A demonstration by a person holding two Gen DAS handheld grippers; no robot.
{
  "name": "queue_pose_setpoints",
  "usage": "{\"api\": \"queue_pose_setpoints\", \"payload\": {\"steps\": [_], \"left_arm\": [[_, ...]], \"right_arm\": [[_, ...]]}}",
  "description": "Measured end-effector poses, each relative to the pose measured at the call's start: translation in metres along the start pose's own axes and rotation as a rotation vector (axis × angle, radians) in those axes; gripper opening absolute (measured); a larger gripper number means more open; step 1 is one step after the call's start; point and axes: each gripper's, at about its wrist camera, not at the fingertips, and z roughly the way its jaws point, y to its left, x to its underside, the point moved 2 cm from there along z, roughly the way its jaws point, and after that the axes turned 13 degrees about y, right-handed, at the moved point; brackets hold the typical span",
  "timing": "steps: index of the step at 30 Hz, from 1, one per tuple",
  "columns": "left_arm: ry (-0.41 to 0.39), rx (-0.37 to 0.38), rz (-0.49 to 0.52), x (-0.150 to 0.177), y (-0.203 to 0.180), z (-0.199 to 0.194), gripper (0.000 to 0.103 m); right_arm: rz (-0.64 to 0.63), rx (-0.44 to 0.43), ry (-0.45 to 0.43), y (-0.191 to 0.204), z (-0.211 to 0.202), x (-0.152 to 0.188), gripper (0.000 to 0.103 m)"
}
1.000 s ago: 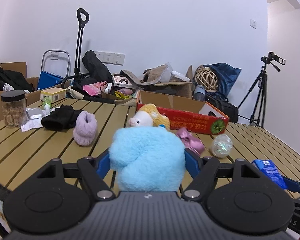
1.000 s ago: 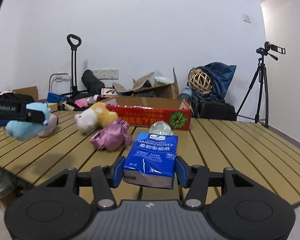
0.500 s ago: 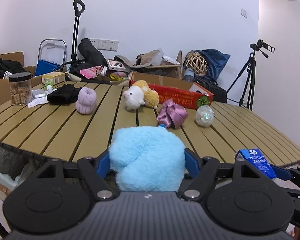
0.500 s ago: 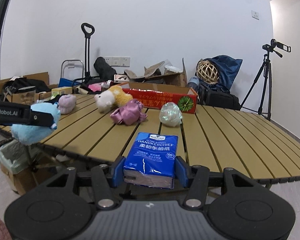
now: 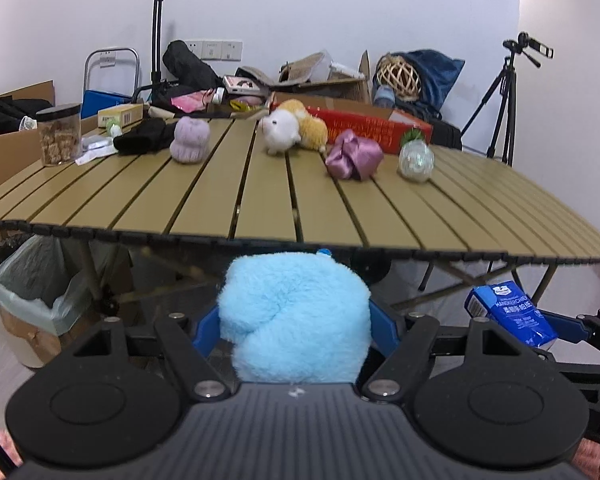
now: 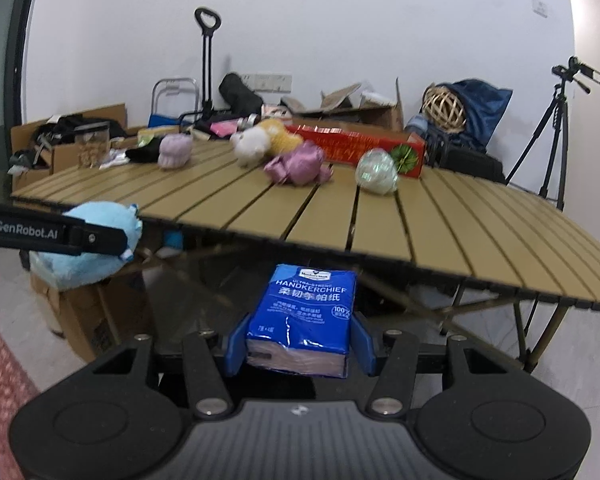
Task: Collect trash
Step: 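Carry the blue tissue pack and light blue plush down over the black bin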
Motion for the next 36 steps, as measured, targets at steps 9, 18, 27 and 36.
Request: {"api": "queue_pose_setpoints", "payload": {"steps": [9,18,27,36], "left_arm": [[0.084,-0.020,0.017,0.028,0.001,0.012,0.075],[0.143,-0.029,0.014,0.046,0.008,0.025,0.075],[0.189,-0.042,-0.005,0.053,0.019,0.040,0.075],[0.232,-0.060,-0.038,0.058,0.035,0.054,0.075]], "right_arm": [[-0.030,-0.027,0.130,0.010,0.016,0.026,0.052],[-0.058,-0.051,0.204,0.020,0.034,0.033,0.052],[-0.077,-0.078,0.279,0.028,0.059,0.038,0.052],[-0.093,-0.108,0.342,0.038,0.092,0.037,0.052]]}}
